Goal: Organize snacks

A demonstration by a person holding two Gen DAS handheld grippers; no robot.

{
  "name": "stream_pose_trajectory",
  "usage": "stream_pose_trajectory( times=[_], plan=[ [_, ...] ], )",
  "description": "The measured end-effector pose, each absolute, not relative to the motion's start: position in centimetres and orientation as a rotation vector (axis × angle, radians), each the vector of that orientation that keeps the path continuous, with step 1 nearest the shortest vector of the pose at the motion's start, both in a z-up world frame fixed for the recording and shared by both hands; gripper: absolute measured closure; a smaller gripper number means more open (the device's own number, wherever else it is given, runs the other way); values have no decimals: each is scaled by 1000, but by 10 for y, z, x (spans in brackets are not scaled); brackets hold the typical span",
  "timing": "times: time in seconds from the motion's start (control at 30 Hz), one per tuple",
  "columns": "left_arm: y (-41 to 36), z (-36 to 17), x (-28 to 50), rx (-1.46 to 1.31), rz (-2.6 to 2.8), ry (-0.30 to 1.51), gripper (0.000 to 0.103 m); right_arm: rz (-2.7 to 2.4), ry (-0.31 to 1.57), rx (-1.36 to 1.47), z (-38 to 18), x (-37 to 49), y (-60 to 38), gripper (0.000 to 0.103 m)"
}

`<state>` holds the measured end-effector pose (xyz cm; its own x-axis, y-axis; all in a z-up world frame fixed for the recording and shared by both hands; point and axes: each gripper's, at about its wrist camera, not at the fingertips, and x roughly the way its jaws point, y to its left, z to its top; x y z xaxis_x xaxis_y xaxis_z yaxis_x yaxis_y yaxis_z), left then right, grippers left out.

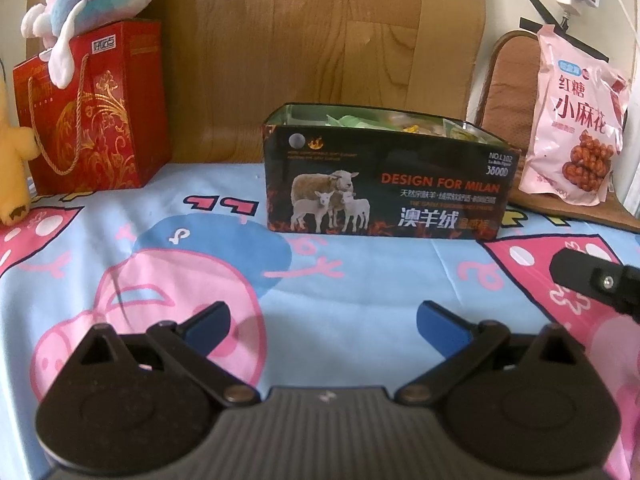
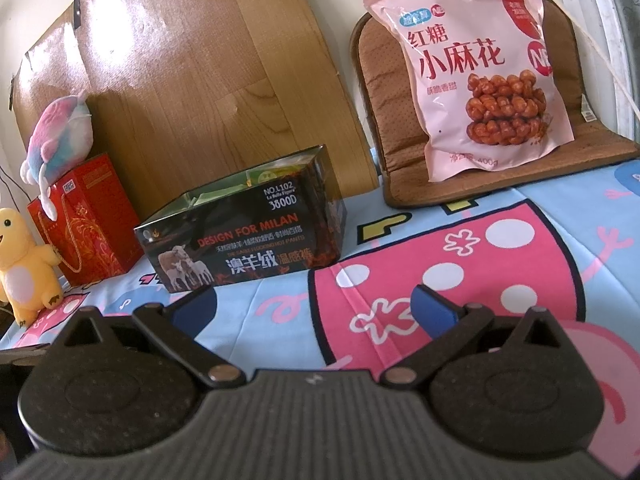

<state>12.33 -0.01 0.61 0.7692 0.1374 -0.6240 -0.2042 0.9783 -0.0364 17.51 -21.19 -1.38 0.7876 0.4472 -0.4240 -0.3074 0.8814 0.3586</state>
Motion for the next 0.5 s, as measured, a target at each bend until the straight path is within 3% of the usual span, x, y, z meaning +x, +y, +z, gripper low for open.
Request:
stream_pose_trajectory(
  times=[0.5],
  plan=[
    [1,6,123,-107,184,667,0,407,526,282,-13,176,-213,0]
  ],
)
